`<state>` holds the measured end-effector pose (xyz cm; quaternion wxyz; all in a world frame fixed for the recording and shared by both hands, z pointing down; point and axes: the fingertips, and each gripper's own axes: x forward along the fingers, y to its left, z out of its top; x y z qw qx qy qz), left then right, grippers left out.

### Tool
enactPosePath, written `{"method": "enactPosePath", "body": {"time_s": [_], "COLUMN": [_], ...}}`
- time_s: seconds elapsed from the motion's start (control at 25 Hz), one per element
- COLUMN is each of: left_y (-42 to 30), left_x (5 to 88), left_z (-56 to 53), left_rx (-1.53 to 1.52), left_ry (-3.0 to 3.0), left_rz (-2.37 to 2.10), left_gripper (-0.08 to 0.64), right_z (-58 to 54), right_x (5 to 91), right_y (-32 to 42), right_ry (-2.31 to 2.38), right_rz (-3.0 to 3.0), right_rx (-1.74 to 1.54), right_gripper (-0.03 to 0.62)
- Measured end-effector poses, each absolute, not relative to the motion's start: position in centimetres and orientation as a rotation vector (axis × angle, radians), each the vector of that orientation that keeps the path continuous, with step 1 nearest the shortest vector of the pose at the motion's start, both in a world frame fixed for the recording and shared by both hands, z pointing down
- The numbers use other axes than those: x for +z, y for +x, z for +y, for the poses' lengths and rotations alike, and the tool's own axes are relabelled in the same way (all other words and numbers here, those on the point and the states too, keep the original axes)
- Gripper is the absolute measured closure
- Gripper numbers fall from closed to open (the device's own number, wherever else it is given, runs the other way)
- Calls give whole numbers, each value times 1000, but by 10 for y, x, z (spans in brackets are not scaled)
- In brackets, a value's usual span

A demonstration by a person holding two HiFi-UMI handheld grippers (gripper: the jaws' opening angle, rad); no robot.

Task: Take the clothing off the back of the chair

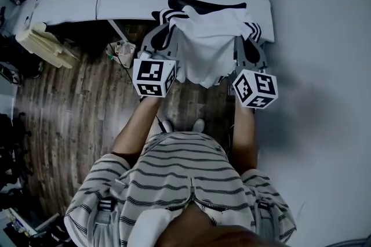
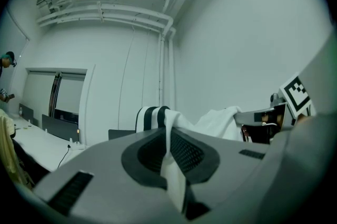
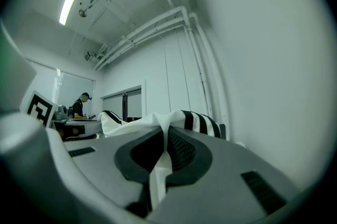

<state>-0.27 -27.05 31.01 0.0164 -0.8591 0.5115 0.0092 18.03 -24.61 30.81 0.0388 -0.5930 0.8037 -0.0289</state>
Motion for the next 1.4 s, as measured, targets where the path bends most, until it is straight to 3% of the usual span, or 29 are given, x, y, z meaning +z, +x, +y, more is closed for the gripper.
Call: {"method": "enactPosePath", "body": {"time_s": [1.4], "left_y": [-1], "left_x": [368], "left_z": [-194], "left_rx": [-18], "left_ry": [-2750], "left_rz": [1528], "left_gripper": [526], "right_z": [-171], "right_x": [379], "right_y": [159], "right_ry": [-1815], "right_rz": [2492], "right_rx": [-224], "right_gripper": [566]}}
